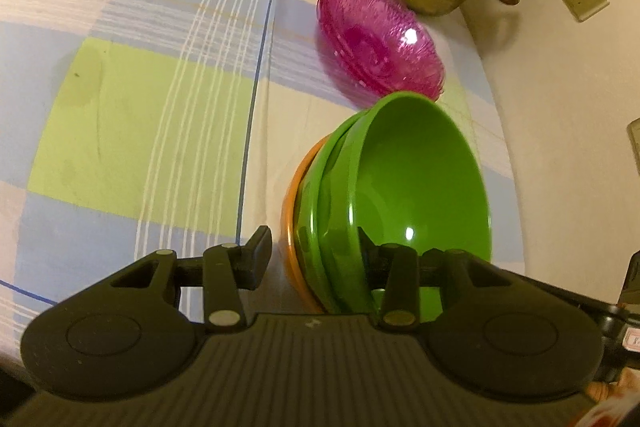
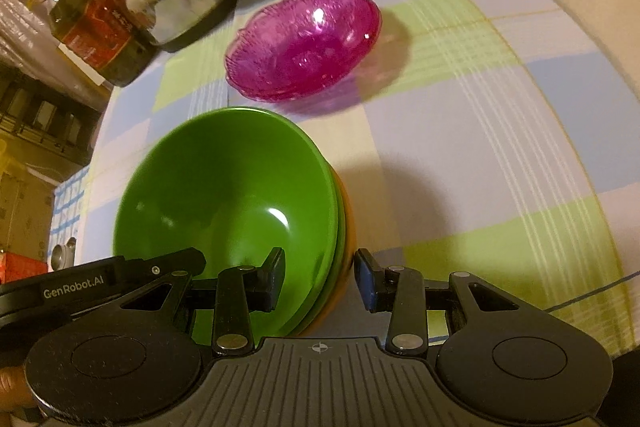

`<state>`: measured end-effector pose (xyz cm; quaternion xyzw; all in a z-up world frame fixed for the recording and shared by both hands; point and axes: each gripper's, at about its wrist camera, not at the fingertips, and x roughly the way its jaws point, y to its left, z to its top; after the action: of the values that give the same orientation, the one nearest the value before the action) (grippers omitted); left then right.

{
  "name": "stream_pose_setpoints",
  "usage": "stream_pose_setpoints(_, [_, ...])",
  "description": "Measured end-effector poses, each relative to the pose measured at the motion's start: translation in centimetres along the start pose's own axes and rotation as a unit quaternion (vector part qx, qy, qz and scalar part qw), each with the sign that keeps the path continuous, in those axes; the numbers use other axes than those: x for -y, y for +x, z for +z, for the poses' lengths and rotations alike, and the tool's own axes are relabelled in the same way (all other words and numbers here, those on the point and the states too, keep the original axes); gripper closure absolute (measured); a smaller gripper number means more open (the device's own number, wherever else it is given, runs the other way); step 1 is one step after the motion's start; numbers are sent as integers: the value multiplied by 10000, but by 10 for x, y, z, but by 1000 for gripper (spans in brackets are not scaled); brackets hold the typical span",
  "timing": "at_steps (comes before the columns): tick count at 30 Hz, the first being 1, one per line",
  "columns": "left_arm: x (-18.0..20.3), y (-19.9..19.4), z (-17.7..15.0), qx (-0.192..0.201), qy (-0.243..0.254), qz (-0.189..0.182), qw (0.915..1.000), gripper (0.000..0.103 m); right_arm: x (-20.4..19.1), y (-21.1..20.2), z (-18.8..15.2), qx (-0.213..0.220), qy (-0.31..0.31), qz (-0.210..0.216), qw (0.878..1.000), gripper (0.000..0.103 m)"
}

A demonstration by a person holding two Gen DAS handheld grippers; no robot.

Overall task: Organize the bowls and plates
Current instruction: 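Lift the nested bowls and carry them over the pink glass dishes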

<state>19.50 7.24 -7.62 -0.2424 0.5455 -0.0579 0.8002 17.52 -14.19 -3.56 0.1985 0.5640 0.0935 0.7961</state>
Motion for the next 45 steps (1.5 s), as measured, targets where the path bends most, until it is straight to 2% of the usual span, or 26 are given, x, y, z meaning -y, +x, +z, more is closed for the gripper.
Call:
stream_pose_setpoints(13, [1,7,0,-87,142,22,9999,71,4,16,-1,-228,176,-106,9995,65])
stream_pose_setpoints(16, [3,7,-1,-69,203,59,9998,73,5,17,-2,-230,183,-108,9995,65])
stream_pose_setpoints(19, [4,7,-1,-46,231,87,9997,73,3,18,-3,-218,152,-96,9996,73])
stream_pose_setpoints(22, [6,7,-3,-28,279,122,9995,74,0,18,-4,-203,114,-156,9996,74])
stream_pose_setpoints(45, [17,-3,-16,-51,443,147,9989,77,0,-3,-17,-38,154,-274,9995,75])
